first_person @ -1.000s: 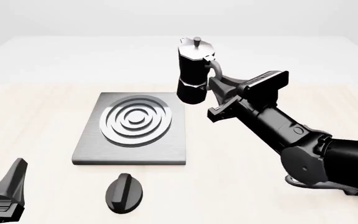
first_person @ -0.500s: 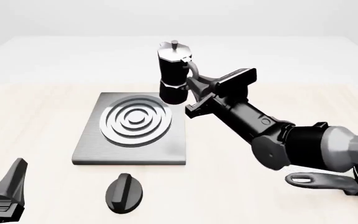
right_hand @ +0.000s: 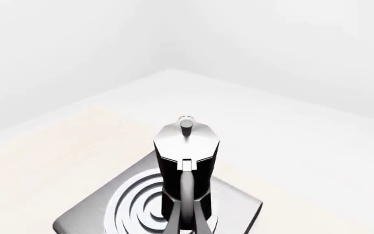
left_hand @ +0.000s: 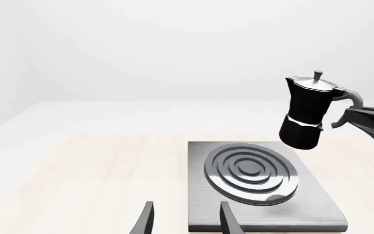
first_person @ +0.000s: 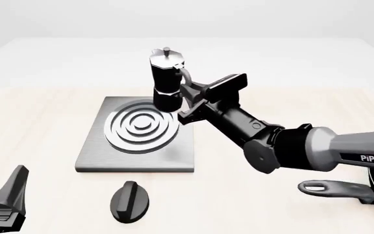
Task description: Put the moka pot on the stove.
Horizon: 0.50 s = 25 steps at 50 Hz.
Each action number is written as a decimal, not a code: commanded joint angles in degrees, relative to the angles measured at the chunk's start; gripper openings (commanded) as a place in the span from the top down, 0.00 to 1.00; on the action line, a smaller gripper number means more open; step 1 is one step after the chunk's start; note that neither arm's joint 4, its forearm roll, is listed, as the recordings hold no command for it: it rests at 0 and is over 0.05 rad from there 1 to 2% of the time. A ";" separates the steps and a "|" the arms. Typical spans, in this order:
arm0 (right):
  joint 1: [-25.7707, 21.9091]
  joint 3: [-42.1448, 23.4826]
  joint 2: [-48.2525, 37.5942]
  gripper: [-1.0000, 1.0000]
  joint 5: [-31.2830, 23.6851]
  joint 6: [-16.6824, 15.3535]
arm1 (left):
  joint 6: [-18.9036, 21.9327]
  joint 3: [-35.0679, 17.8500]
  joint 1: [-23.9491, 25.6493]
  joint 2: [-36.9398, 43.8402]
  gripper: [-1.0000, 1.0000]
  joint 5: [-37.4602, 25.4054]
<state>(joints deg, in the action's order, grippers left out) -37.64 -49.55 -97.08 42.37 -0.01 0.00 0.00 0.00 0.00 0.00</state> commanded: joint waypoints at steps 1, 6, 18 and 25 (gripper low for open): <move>-0.92 -2.54 -2.26 1.00 0.49 0.81 | 0.00 0.00 0.00 0.00 0.00 0.00; -1.07 -3.22 -3.16 1.00 0.48 0.95 | 0.00 0.00 0.00 0.00 0.00 0.00; -1.81 -5.53 -6.49 1.00 0.37 1.71 | 0.00 0.00 0.00 0.00 0.00 0.00; -1.98 -6.76 -7.89 1.00 0.26 2.23 | 0.00 0.00 0.00 0.00 0.00 0.00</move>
<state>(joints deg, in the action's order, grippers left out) -39.23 -54.00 -103.35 42.47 1.35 0.00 0.00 0.00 0.00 0.00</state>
